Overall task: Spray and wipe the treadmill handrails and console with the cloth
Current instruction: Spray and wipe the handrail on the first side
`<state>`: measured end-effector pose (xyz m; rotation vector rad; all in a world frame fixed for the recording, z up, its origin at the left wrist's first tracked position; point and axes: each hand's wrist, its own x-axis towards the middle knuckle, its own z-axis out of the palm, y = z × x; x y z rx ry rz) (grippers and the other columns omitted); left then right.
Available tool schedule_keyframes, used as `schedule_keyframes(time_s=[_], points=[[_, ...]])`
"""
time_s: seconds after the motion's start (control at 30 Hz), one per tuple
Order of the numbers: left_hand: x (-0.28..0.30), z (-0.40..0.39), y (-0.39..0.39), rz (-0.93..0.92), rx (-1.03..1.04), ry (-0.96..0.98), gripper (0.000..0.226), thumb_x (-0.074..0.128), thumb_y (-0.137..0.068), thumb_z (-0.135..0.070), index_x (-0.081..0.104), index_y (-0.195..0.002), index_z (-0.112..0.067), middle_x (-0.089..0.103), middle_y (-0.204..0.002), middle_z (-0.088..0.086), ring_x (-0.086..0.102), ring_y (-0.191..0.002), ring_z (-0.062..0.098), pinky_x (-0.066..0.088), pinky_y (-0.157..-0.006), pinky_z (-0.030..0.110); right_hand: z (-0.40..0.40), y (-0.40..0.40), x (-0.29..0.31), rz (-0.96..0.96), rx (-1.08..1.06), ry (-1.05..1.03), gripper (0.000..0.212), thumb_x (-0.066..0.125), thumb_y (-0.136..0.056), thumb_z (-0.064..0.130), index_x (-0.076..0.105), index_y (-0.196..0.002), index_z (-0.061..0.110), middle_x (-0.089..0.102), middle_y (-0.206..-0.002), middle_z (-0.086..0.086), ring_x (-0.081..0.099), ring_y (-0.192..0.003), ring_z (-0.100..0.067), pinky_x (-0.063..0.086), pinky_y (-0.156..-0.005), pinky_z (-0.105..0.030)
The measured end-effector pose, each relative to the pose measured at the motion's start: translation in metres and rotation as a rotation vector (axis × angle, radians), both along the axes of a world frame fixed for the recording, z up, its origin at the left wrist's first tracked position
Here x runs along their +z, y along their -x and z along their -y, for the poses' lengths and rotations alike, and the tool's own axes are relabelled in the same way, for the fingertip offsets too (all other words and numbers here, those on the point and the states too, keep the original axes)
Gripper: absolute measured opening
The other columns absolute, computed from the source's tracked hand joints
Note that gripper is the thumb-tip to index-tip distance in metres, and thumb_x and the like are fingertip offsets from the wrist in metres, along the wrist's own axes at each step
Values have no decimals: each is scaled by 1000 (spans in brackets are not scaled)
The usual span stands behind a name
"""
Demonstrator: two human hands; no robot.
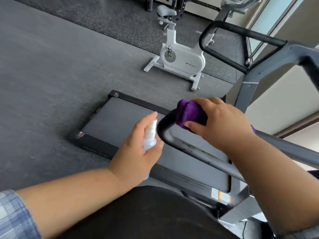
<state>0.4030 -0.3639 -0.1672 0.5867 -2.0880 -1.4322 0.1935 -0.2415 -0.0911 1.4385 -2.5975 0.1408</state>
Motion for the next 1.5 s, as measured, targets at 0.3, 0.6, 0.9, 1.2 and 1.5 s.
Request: schedule_keyframes(time_s=[0.3, 0.6, 0.9, 1.2, 1.5], points=[[0, 22, 6, -67, -93, -21, 69, 65, -86, -29, 32, -124, -76, 65, -103, -27, 64, -94, 0, 44, -76, 5, 108, -60, -23, -348, 103, -546, 25, 53, -92, 44, 65, -110, 30, 56, -108, 2, 54, -104, -26, 32, -71, -35], [0, 40, -4, -64, -164, -67, 63, 64, -84, -37, 34, -123, -76, 65, -109, -24, 64, -101, 1, 46, -79, 9, 96, -56, -11, -138, 57, -426, 41, 66, -83, 48, 60, -122, 38, 57, -122, 6, 50, -114, -25, 29, -79, -37], [7, 62, -12, -116, -148, -26, 69, 64, -92, -21, 33, -125, -73, 63, -94, -15, 63, -81, 8, 47, -72, 10, 39, -44, 19, 29, -235, -241, 80, 79, -75, 52, 40, -144, 39, 50, -135, 0, 51, -116, -32, 45, -95, -44], [8, 47, -14, -99, -169, -11, 64, 62, -86, -38, 29, -125, -77, 62, -109, -24, 63, -99, 0, 47, -84, 15, 122, -89, -28, -336, 93, -699, 26, 50, -97, 31, 62, -119, 24, 57, -119, 0, 51, -117, -27, 37, -87, -37], [12, 52, -16, -103, -214, 18, 59, 58, -83, -47, 30, -129, -74, 63, -107, -17, 62, -95, 6, 49, -85, 26, 49, -52, 15, -90, -132, -287, 75, 76, -75, 53, 42, -142, 42, 50, -135, 4, 50, -119, -29, 43, -96, -43]])
